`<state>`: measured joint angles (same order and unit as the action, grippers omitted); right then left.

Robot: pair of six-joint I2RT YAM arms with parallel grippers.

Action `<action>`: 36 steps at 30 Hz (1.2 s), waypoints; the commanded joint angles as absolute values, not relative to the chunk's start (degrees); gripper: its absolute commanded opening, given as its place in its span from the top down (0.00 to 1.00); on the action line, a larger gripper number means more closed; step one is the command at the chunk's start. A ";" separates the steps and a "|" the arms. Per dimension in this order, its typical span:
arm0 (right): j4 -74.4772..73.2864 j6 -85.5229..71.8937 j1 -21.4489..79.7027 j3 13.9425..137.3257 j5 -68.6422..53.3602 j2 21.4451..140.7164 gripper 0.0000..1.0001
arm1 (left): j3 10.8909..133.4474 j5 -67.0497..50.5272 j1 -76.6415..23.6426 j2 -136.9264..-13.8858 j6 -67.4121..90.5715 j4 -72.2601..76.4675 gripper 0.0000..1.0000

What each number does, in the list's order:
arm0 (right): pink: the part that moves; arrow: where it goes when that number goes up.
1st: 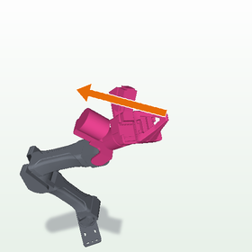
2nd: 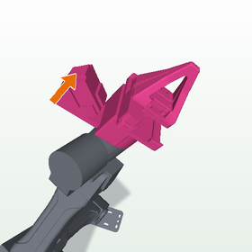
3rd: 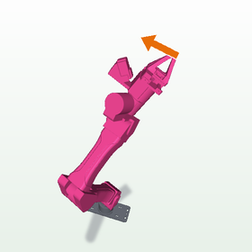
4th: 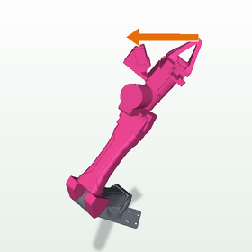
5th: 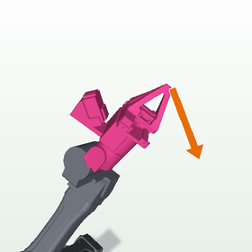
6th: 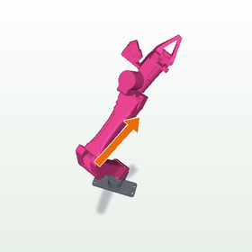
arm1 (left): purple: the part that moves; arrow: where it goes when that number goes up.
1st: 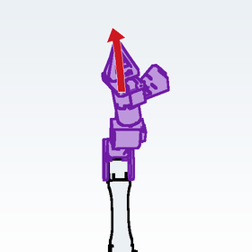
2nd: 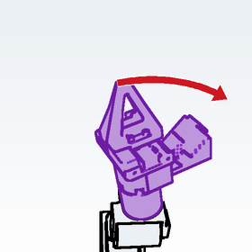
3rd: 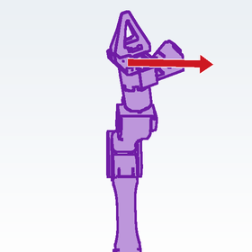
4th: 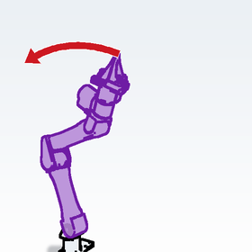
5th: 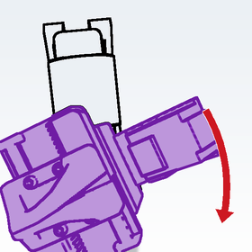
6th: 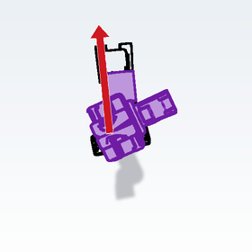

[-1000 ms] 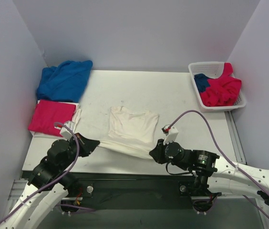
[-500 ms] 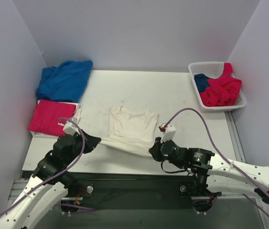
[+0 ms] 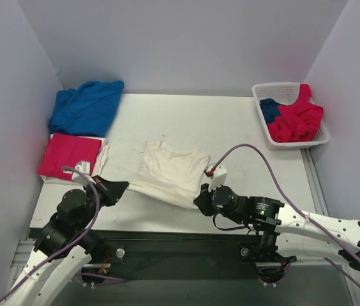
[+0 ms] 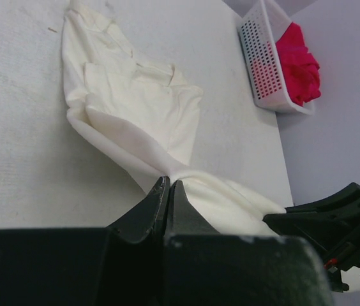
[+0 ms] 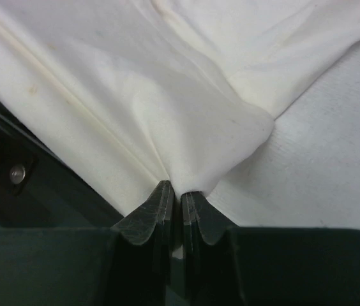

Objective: Fold and stack the t-shirts
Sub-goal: Fold the long partially folded tshirt into a neat square

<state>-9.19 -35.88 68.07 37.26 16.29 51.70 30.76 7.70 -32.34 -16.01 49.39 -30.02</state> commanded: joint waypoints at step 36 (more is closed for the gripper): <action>17.57 -18.90 38.95 46.57 4.67 84.27 1.00 | 43.93 25.22 -30.41 -73.38 43.33 9.67 1.00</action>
<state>11.84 -21.34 41.23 42.19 8.12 81.28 39.42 20.32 -31.48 -70.26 45.01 2.07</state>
